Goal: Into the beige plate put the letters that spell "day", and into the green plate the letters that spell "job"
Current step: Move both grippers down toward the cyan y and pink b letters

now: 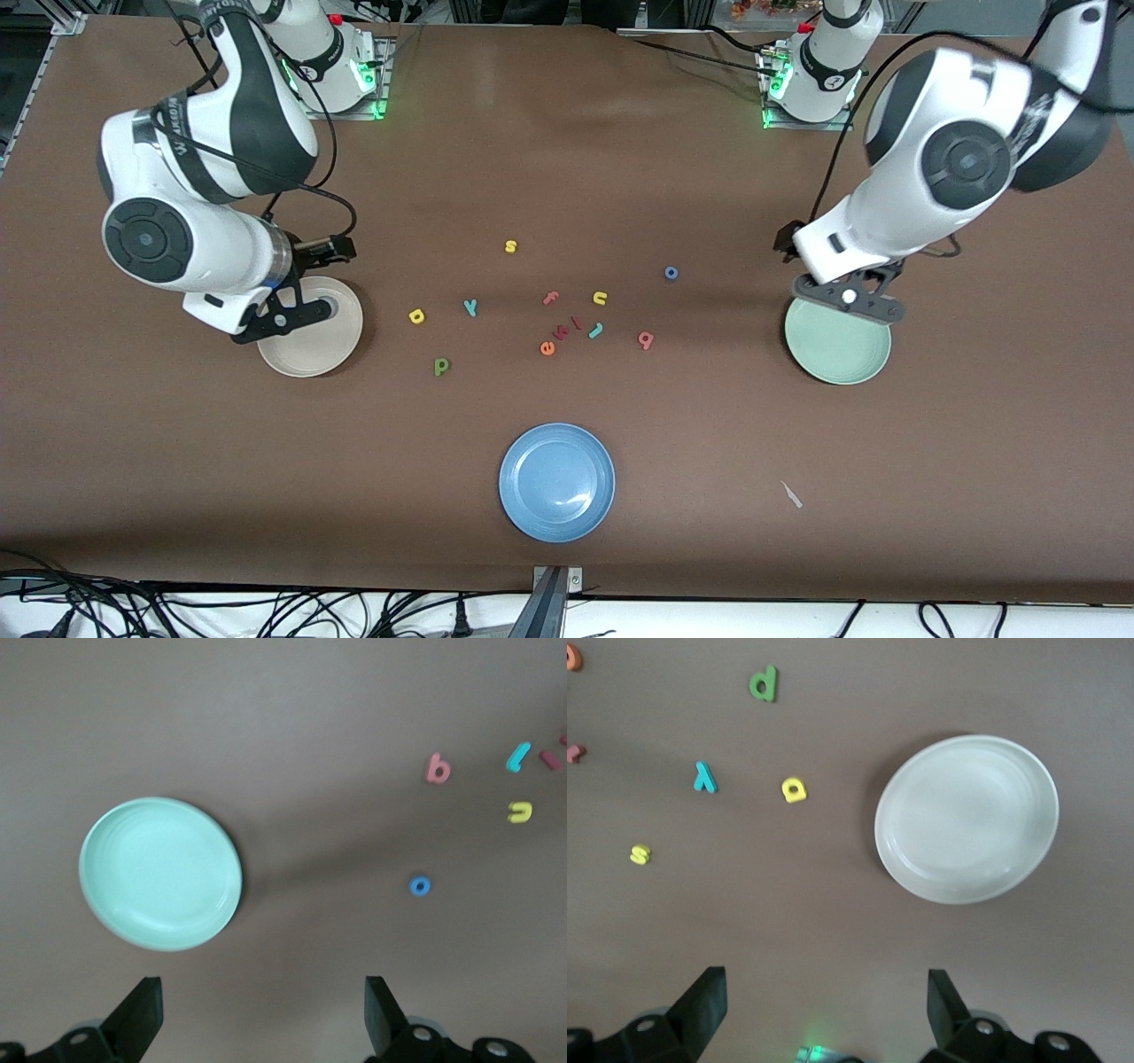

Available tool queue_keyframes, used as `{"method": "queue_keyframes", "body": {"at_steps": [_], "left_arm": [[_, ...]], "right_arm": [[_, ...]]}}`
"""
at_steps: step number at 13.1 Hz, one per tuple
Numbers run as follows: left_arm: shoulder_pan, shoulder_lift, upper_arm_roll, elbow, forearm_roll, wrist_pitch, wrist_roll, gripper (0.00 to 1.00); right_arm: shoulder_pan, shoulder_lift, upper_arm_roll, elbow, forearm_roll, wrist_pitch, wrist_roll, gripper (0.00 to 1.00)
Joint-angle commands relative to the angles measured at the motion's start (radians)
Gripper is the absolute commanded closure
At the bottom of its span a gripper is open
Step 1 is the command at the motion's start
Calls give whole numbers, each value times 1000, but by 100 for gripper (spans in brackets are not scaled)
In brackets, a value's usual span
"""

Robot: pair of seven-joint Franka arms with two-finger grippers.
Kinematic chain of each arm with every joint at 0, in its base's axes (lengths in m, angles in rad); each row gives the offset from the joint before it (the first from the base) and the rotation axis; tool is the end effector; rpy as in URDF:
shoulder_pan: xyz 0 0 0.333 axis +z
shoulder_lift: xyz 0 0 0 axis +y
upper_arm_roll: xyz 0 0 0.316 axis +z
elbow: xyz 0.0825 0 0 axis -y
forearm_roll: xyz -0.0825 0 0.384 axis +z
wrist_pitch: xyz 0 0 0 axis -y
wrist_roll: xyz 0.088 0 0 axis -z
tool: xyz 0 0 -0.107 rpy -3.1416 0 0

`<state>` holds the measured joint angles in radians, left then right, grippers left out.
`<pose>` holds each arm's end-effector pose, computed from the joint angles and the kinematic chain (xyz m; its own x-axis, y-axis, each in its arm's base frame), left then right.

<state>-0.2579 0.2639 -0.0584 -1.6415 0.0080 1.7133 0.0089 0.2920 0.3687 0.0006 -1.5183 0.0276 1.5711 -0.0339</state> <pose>0.5883 -0.1886 0.4468 0.9295 -0.3158 -0.1904 -0.3199 -0.9474 0.0094 0.6042 0.1850 0.4280 0.9001 0.3066 -0.3096 0.3108 -0.9498 -0.0370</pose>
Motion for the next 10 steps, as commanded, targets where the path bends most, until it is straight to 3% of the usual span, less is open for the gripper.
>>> {"method": "queue_keyframes", "body": {"at_steps": [1,3,7,10], "left_arm": [[-9,116,5,98,-64,2,6,0],[-26,147,5,97,-77,76,6,0],[-67,230,5,91,-117,201,2,0],[-98,274,5,82,-134,274,-23,0]], "right_arm": [[21,-17,-4,-71,18,96,8,0],[24,-22,1,-95,31,122,88,0],[24,-22,88,-143,22,205,377,0],[41,-22,96,-216,21,301,393,0]]}}
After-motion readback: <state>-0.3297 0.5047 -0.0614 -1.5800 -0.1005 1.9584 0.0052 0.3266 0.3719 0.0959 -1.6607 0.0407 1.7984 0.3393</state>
